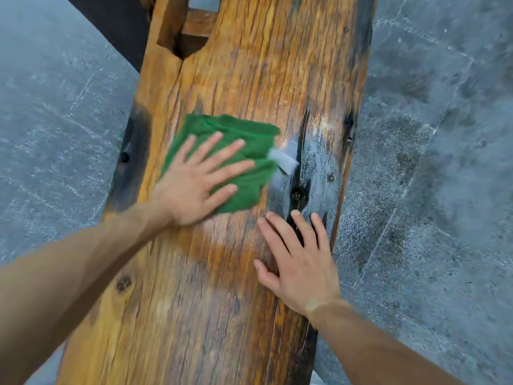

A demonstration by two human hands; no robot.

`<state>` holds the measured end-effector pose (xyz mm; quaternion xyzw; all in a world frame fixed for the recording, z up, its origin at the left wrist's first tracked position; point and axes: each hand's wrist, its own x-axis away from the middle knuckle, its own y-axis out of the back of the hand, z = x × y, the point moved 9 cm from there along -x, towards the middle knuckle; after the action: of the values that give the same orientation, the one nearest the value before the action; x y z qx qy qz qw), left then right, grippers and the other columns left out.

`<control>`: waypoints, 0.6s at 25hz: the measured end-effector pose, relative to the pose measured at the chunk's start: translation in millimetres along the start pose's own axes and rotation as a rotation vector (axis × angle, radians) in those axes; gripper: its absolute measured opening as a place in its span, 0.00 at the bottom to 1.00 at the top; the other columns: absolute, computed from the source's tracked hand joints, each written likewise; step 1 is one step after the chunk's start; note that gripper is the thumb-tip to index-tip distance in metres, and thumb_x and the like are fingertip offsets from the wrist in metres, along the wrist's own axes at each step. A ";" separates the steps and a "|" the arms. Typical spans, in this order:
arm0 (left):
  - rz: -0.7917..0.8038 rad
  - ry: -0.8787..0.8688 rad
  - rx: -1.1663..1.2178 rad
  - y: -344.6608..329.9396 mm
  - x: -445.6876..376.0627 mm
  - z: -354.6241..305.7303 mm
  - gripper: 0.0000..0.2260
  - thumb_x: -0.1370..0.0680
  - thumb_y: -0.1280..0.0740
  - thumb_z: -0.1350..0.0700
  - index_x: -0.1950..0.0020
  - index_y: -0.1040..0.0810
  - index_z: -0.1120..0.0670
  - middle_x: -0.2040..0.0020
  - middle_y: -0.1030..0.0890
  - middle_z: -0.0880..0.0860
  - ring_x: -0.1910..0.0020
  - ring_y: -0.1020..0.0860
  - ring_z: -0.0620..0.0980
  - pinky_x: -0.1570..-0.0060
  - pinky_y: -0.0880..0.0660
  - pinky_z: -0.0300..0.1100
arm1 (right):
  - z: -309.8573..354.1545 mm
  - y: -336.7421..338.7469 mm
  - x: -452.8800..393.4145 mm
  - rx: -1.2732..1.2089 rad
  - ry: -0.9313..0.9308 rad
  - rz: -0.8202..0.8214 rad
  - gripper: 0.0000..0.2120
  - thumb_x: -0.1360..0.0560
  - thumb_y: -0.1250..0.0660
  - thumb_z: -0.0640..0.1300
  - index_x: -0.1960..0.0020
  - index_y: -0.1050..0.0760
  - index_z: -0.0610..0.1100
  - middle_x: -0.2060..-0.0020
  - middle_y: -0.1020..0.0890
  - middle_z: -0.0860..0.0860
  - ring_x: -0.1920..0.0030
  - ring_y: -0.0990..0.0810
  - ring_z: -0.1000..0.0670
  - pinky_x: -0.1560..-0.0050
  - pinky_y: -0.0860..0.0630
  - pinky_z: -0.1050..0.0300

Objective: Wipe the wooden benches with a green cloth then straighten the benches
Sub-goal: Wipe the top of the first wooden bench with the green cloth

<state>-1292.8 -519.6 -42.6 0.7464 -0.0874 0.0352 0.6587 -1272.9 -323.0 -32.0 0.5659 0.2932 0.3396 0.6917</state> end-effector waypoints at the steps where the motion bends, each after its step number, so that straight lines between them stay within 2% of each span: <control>1: -0.019 0.150 0.008 2.1 -2.3 29.2 0.23 0.18 0.58 0.34 0.22 0.54 0.30 0.18 0.50 0.43 0.18 0.52 0.57 0.24 0.55 0.67 | 0.0 -0.9 -0.5 0.000 0.000 0.006 0.32 0.25 0.39 0.62 0.25 0.32 0.50 0.29 0.30 0.52 0.31 0.31 0.39 0.26 0.43 0.36; 3: -0.040 0.425 0.039 8.0 -26.6 59.0 0.24 0.20 0.57 0.32 0.23 0.54 0.28 0.17 0.52 0.42 0.18 0.56 0.57 0.26 0.58 0.70 | -0.3 -3.0 -3.7 -0.002 -0.009 0.028 0.32 0.25 0.40 0.62 0.25 0.33 0.50 0.27 0.31 0.53 0.30 0.31 0.40 0.26 0.43 0.35; 5: -0.054 0.503 0.066 17.2 -72.8 45.1 0.26 0.20 0.59 0.32 0.21 0.52 0.30 0.17 0.55 0.42 0.18 0.58 0.56 0.26 0.59 0.70 | -1.0 -5.2 -3.2 -0.008 -0.015 0.041 0.32 0.25 0.41 0.62 0.25 0.33 0.50 0.27 0.31 0.53 0.30 0.30 0.40 0.26 0.43 0.35; 8: -0.002 0.300 0.019 20.8 -137.4 -24.3 0.26 0.19 0.59 0.35 0.20 0.52 0.33 0.17 0.56 0.43 0.18 0.59 0.57 0.27 0.60 0.71 | -3.1 -1.4 -2.2 -0.015 -0.014 0.010 0.31 0.26 0.39 0.62 0.26 0.31 0.50 0.28 0.28 0.52 0.32 0.27 0.39 0.27 0.40 0.34; 10: 0.051 0.026 -0.013 15.5 -142.4 -88.8 0.25 0.17 0.59 0.38 0.19 0.51 0.35 0.17 0.55 0.43 0.18 0.58 0.56 0.26 0.62 0.70 | -4.1 0.2 -3.6 -0.026 -0.023 -0.014 0.31 0.27 0.36 0.61 0.27 0.29 0.50 0.30 0.26 0.52 0.33 0.27 0.40 0.28 0.38 0.34; 12: 0.078 -0.249 -0.062 5.6 -106.5 -129.2 0.25 0.17 0.58 0.40 0.19 0.47 0.37 0.17 0.50 0.44 0.18 0.53 0.56 0.24 0.58 0.66 | -1.9 2.4 -4.3 -0.038 -0.023 -0.031 0.29 0.29 0.34 0.61 0.31 0.26 0.50 0.35 0.23 0.51 0.36 0.26 0.40 0.29 0.37 0.36; 13: 0.057 -0.324 -0.055 3.7 -84.2 -127.7 0.24 0.17 0.56 0.41 0.19 0.45 0.38 0.18 0.47 0.44 0.18 0.51 0.56 0.23 0.56 0.65 | -2.0 3.9 -4.4 -0.040 -0.024 -0.044 0.28 0.29 0.34 0.61 0.33 0.24 0.50 0.38 0.22 0.51 0.39 0.25 0.39 0.30 0.36 0.36; 15: 0.024 -0.278 -0.032 0.2 -47.7 -84.4 0.23 0.16 0.54 0.40 0.20 0.47 0.36 0.18 0.47 0.43 0.18 0.51 0.55 0.23 0.56 0.64 | -1.9 3.8 -5.2 -0.040 -0.017 -0.047 0.28 0.28 0.35 0.60 0.32 0.25 0.49 0.37 0.22 0.51 0.40 0.25 0.39 0.29 0.37 0.36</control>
<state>-1334.4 -432.0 -39.4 0.7323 -0.1874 -0.0619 0.6518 -1278.1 -325.5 -28.5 0.5478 0.2936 0.3240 0.7133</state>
